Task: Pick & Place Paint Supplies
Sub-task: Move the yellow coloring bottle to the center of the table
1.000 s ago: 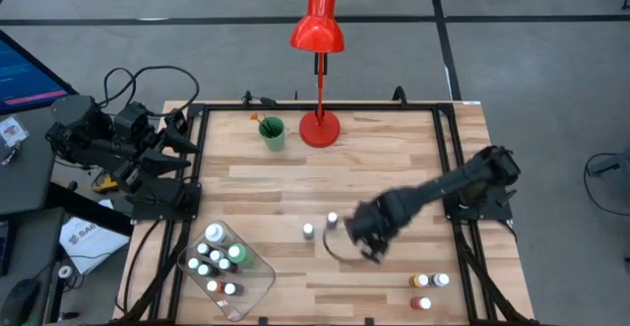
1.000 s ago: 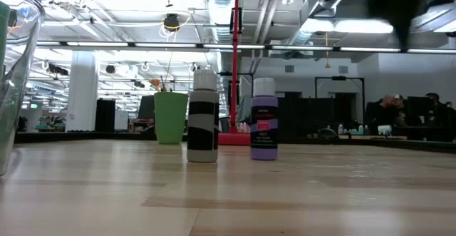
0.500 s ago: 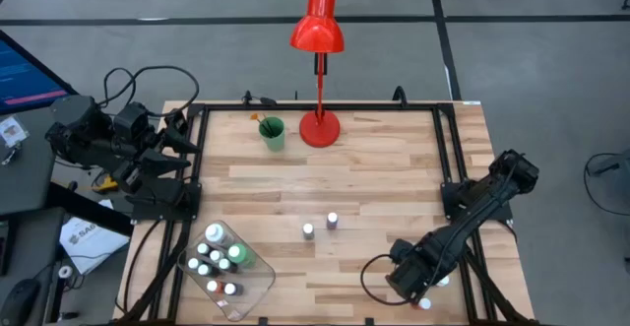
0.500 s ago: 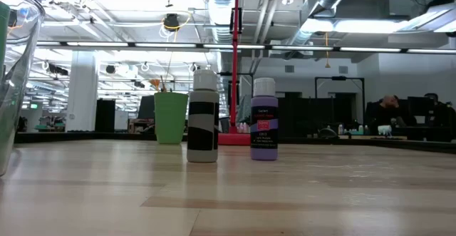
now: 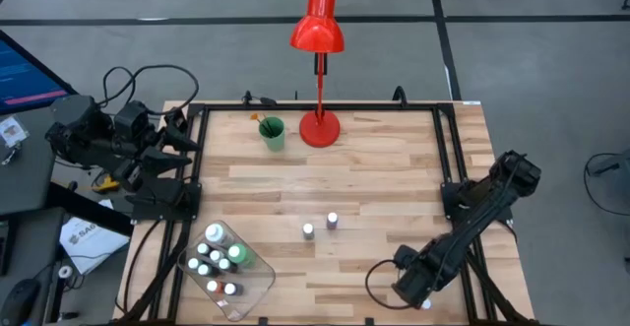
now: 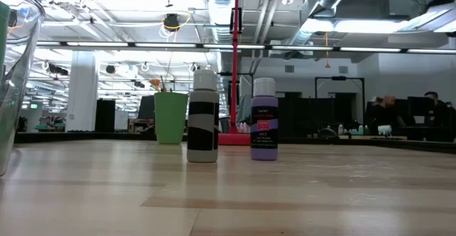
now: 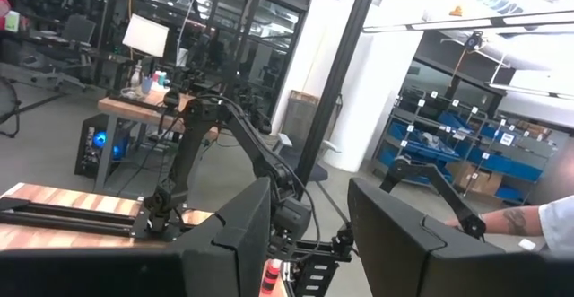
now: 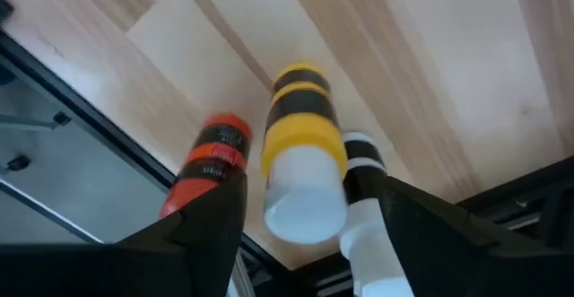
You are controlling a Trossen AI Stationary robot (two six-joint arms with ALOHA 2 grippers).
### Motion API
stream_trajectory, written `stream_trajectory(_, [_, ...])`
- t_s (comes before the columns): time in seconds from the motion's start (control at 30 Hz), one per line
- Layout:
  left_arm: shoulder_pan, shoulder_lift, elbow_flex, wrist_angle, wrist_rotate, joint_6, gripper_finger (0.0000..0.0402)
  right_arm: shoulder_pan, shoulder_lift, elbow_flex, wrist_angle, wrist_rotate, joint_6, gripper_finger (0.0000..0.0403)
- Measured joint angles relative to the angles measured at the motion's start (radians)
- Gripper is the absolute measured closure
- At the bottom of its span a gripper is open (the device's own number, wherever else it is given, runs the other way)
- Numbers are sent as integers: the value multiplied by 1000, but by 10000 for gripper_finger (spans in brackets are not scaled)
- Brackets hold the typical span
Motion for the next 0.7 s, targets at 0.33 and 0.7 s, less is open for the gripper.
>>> stream_trajectory(0.33, [0,0,0,1,0,-2,261,-4,0,1,5,13,-24,292])
stream_trajectory(0.7, [0,0,0,1,-12,-3,261,-152,0,10,51,55,-154,295])
